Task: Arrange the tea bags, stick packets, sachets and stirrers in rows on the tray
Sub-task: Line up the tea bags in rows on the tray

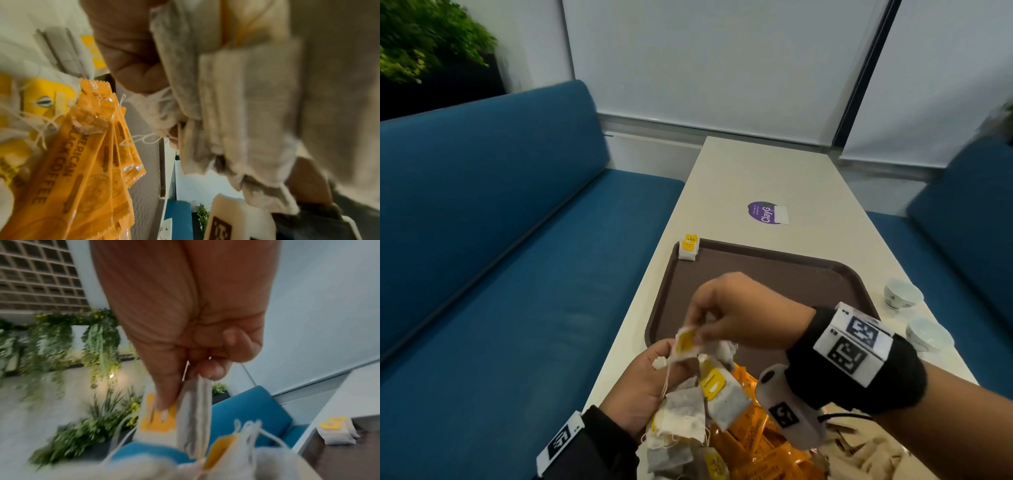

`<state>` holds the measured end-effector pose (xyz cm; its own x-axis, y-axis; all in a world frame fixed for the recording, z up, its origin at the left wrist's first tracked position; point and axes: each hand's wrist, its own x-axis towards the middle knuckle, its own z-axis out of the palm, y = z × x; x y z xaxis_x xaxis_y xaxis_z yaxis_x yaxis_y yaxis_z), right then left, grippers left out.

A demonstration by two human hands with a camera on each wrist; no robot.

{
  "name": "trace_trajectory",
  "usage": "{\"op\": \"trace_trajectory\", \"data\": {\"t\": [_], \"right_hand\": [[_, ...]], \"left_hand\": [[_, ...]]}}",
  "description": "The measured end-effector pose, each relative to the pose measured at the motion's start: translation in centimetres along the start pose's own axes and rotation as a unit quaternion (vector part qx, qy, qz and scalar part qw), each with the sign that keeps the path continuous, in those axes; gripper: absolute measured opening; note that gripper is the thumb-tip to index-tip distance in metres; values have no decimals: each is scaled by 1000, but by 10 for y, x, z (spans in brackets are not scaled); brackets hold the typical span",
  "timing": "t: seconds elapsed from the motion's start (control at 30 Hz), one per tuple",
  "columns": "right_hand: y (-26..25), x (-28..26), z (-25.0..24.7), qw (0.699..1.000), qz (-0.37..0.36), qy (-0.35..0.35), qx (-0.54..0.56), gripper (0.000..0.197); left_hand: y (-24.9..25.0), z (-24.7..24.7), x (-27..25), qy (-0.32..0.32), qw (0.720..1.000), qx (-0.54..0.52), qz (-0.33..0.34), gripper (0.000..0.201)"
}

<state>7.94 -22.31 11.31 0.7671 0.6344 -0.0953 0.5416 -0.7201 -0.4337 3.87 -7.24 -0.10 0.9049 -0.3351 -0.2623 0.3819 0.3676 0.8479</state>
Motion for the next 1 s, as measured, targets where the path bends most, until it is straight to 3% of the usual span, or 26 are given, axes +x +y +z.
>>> {"op": "trace_trajectory", "data": {"t": [0.07, 0.2, 0.27, 0.47, 0.57, 0.63, 0.67, 0.7, 0.73, 0.77, 0.87, 0.9, 0.93, 0.97, 1.0], "right_hand": [[15, 12, -5, 990, 60, 84, 93, 12], [57, 48, -9, 922, 182, 209, 270, 5], [83, 73, -5, 900, 238, 227, 284, 20], [140, 140, 22, 881, 331, 214, 261, 31], [153, 169, 32, 872, 350, 202, 275, 16], [155, 185, 37, 845, 374, 201, 326, 28], [154, 189, 38, 815, 399, 214, 362, 31], [154, 196, 40, 823, 418, 198, 329, 33], [153, 196, 47, 863, 412, 177, 232, 34], [154, 200, 49, 875, 416, 160, 189, 34], [156, 209, 40, 822, 479, 173, 256, 33], [157, 212, 38, 820, 482, 177, 251, 35], [161, 212, 41, 840, 472, 166, 209, 37], [163, 210, 43, 861, 443, 161, 189, 39], [163, 208, 42, 858, 440, 168, 204, 39]], "left_hand": [[4, -2, -3, 14, 1000, 0, -13, 29], [10, -16, -5, 40, 998, 21, -33, 30], [13, -24, -5, 50, 998, 26, -40, 36], [23, -40, -4, 79, 994, 62, -51, 70], [28, -45, -5, 96, 990, 97, -33, 38], [28, -48, -3, 109, 987, 114, -26, 17], [28, -51, -2, 122, 985, 119, -31, 6], [27, -53, -2, 131, 982, 128, -37, 3], [28, -54, -2, 132, 980, 143, -42, 6], [27, -57, -1, 134, 979, 147, -45, 4], [23, -59, 2, 138, 980, 140, -35, 24], [22, -61, 4, 142, 980, 136, -33, 29], [21, -62, 4, 143, 979, 140, -32, 30], [21, -61, 4, 142, 979, 140, -33, 26], [21, -60, 4, 140, 980, 135, -38, 18]]}}
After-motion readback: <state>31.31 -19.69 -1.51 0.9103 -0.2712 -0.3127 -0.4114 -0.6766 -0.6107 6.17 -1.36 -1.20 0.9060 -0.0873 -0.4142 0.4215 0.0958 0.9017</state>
